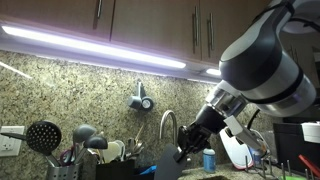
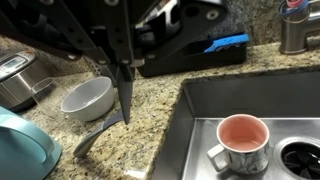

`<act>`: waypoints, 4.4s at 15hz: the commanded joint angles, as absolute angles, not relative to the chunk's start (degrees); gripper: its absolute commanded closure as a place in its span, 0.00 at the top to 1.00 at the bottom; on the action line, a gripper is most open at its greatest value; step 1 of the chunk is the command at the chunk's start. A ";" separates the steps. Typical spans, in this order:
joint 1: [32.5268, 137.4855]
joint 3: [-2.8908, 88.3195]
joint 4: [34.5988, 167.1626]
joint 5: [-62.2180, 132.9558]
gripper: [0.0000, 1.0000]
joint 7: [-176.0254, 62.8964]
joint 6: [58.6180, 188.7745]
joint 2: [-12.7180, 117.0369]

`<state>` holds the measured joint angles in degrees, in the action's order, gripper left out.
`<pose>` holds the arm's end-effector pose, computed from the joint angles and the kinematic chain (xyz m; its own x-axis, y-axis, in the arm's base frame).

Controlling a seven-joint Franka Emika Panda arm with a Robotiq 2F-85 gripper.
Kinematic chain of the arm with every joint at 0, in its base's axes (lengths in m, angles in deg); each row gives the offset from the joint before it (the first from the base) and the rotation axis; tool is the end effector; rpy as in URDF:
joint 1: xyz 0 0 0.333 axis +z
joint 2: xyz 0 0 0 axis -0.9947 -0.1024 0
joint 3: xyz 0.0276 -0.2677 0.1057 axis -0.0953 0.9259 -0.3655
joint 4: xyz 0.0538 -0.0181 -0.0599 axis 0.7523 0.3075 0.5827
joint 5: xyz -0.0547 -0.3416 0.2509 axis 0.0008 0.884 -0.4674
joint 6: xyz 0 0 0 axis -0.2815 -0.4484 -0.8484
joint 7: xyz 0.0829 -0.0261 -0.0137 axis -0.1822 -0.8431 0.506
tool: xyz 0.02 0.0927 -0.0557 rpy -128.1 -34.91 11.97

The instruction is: Take the spatula out of the utensil holder and place it on the counter

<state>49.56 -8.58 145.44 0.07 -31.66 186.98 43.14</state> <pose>0.5381 0.0724 0.1963 0.7837 -0.2530 0.5672 -0.0862 -0.9487 -0.3041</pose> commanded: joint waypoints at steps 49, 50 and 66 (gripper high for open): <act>94.60 33.57 133.58 25.61 0.04 -53.52 187.11 31.48; 94.61 33.57 133.58 25.61 0.04 -53.52 187.11 31.48; 93.77 32.85 133.08 26.68 0.88 -53.71 183.31 31.25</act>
<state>94.28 32.86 133.46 25.41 -52.34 185.29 30.77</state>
